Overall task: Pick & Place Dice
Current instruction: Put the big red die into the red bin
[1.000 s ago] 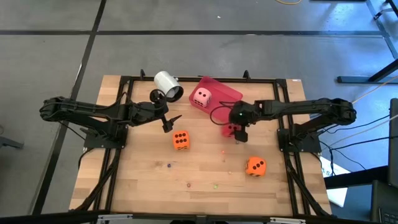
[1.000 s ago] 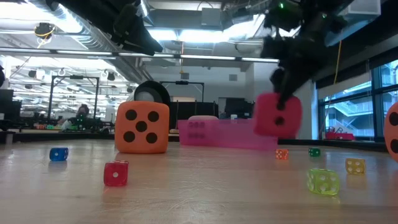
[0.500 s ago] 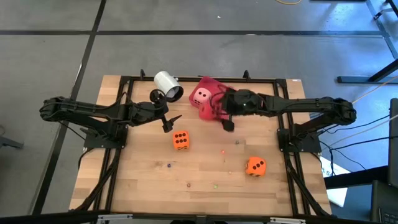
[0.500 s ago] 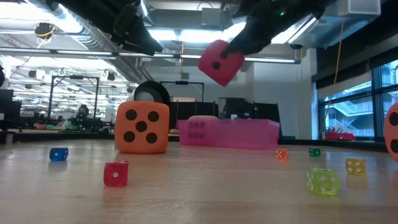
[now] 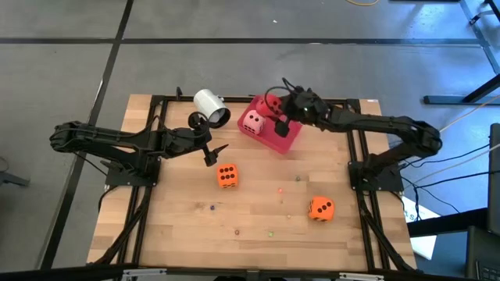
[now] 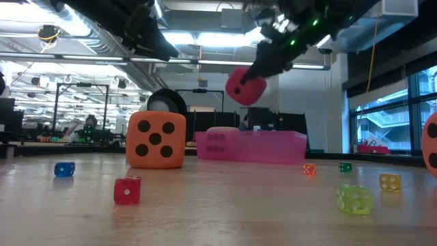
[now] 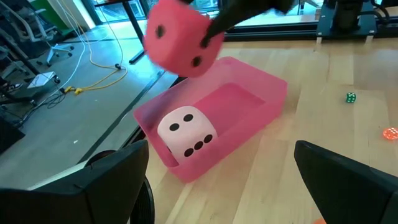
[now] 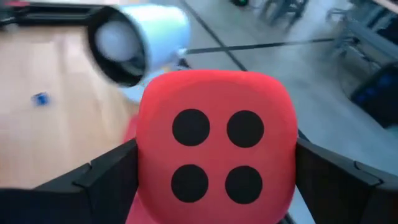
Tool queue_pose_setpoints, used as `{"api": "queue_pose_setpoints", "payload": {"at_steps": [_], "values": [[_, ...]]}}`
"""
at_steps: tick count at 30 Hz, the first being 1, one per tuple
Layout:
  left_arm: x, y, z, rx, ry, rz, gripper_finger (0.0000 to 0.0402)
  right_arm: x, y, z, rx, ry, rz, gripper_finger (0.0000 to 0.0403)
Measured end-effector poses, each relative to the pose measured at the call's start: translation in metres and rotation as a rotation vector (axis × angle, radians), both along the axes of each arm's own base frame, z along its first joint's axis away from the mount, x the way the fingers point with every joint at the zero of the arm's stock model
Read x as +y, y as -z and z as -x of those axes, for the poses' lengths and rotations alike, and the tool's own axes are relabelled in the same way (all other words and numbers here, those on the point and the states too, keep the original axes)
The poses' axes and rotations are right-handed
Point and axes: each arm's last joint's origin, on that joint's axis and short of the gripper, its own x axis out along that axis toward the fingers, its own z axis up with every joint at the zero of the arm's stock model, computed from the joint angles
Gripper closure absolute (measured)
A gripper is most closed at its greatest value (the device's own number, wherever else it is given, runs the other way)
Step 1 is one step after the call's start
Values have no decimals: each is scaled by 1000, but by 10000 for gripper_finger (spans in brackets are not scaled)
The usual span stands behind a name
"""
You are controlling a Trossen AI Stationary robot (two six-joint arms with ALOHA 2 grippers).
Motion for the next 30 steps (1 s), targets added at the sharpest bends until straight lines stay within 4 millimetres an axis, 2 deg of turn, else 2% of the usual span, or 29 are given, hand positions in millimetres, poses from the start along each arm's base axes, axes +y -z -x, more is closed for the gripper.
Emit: {"api": "queue_pose_setpoints", "payload": {"at_steps": [6, 9, 22, 30], "values": [[0, 0, 0, 0, 1, 0, 2, -26, 39, -15, 72, 59, -29, 35], [0, 0, 0, 0, 0, 0, 2, -34, 52, -18, 100, 75, -42, 35], [0, -1, 0, -13, 1, 0, 2, -46, 56, -15, 97, 109, -42, 7], [-1, -3, -1, -33, 30, 12, 2, -49, 56, -15, 128, 77, 15, 6]]}}
